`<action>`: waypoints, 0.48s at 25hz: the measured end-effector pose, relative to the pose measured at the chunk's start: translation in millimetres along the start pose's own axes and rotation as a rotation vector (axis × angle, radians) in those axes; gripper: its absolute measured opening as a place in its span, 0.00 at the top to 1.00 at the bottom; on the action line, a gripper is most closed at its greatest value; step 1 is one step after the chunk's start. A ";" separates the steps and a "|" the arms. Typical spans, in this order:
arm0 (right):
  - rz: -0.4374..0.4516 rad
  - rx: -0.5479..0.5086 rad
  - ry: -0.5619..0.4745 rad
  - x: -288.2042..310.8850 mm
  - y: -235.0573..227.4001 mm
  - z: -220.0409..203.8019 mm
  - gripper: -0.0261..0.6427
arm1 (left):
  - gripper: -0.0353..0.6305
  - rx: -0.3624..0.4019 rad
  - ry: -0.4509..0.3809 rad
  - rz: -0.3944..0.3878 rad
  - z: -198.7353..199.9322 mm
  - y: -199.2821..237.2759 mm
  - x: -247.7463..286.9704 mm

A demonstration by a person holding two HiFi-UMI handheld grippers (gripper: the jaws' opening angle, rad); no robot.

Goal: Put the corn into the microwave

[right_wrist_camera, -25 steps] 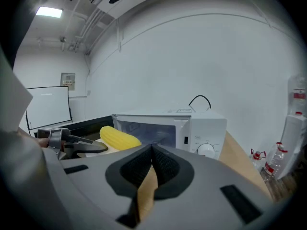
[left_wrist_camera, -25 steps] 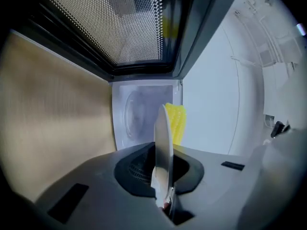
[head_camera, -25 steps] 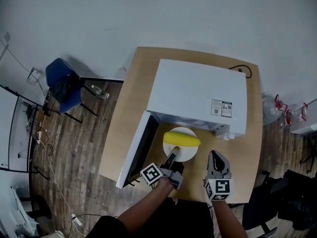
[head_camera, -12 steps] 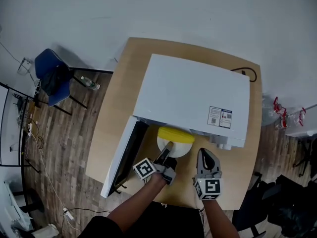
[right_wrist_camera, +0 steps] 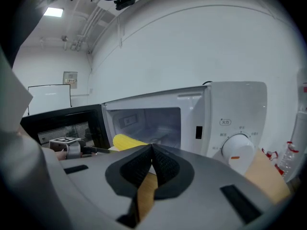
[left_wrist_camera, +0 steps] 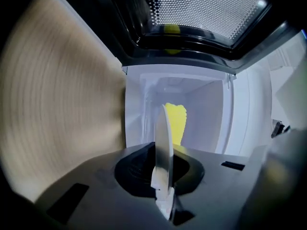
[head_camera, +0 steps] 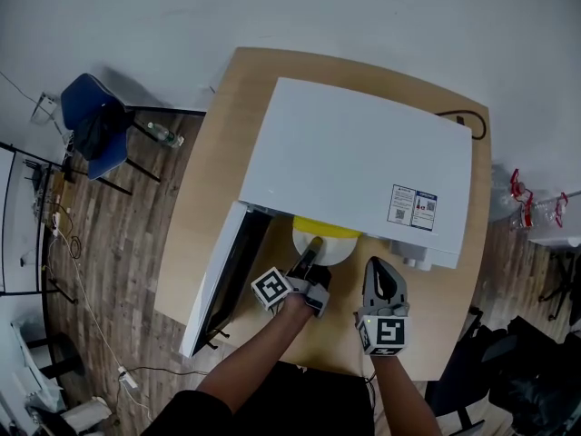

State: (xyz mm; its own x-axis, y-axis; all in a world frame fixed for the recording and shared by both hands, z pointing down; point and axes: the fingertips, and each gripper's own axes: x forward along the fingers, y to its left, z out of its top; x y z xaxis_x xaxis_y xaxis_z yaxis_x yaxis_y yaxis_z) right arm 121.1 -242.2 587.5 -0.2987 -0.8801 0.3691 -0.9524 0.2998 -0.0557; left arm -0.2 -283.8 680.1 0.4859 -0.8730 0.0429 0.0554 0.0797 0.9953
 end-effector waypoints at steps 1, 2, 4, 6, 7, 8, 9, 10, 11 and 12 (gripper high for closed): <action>-0.005 -0.002 0.009 1.1 -1.2 -3.9 0.87 | 0.92 -0.004 -0.010 0.003 2.1 2.0 2.3; -0.010 -0.002 0.019 2.2 -2.2 -7.6 0.87 | 0.92 -0.006 -0.020 0.005 3.9 3.2 4.4; -0.017 0.006 0.034 4.4 -3.0 -13.0 0.87 | 0.92 -0.004 -0.031 0.002 6.7 3.5 8.3; -0.019 0.016 0.041 7.2 -2.7 -14.3 0.87 | 0.92 -0.001 -0.033 0.002 8.2 3.8 12.8; -0.019 0.020 0.041 8.6 -2.7 -14.2 0.87 | 0.92 0.003 -0.033 0.005 8.9 5.0 15.0; -0.017 0.022 0.040 9.8 -2.7 -14.6 0.87 | 0.92 0.006 -0.034 0.010 9.9 6.6 17.2; -0.016 0.024 0.040 10.8 -2.9 -15.4 0.87 | 0.92 0.006 -0.038 0.016 11.1 8.6 19.2; -0.014 0.024 0.040 11.5 -3.1 -16.2 0.87 | 0.92 0.000 -0.046 0.021 12.3 10.6 21.0; -0.013 0.024 0.040 12.3 -3.3 -17.0 0.87 | 0.92 -0.007 -0.054 0.023 13.1 12.1 23.0; -0.012 0.025 0.042 12.8 -3.4 -17.9 0.87 | 0.92 -0.013 -0.062 0.021 13.5 12.8 25.1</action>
State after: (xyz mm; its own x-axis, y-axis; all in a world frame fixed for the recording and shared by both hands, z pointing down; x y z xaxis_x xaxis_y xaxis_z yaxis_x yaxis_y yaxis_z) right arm 121.5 -247.9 609.0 -0.2846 -0.8674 0.4081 -0.9573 0.2793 -0.0740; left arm 1.0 -311.3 695.0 0.4325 -0.8990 0.0690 0.0574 0.1038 0.9929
